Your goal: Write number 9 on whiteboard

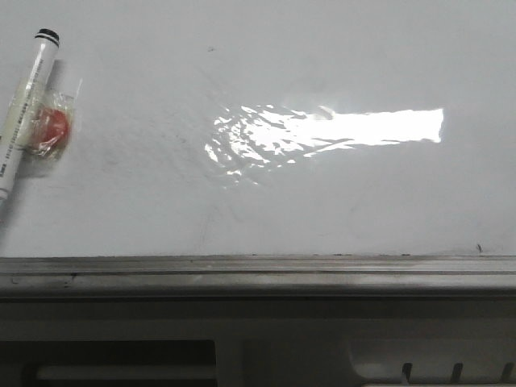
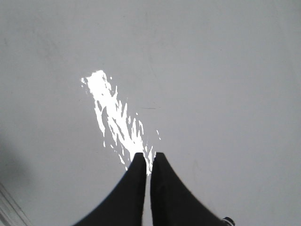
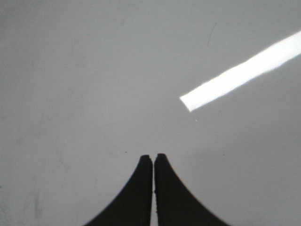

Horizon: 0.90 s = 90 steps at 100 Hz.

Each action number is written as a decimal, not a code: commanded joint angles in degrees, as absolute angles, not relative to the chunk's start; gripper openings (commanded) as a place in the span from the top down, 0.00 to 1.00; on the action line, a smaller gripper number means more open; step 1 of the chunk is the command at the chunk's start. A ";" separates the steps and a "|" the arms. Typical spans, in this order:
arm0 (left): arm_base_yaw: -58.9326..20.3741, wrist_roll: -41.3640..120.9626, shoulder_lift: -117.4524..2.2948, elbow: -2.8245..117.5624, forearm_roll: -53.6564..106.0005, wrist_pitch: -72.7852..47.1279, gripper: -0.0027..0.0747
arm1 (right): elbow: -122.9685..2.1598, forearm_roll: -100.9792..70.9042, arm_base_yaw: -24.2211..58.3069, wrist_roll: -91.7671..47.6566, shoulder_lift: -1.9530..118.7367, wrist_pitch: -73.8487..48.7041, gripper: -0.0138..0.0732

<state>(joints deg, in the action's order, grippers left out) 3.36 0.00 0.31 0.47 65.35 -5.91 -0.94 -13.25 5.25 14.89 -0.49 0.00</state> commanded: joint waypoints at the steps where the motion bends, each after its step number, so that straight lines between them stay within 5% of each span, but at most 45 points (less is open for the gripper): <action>1: 3.38 4.27 1.81 3.20 63.88 -4.26 0.99 | -4.94 -12.82 5.00 14.55 -1.72 1.23 0.90; 78: 2.13 19.95 -19.45 29.24 34.29 -28.65 0.99 | -23.10 1.60 5.00 14.45 4.12 -27.94 0.89; 90: 0.26 19.95 -21.75 30.62 32.40 -29.74 0.98 | -27.62 1.60 5.00 14.45 8.72 -33.06 0.80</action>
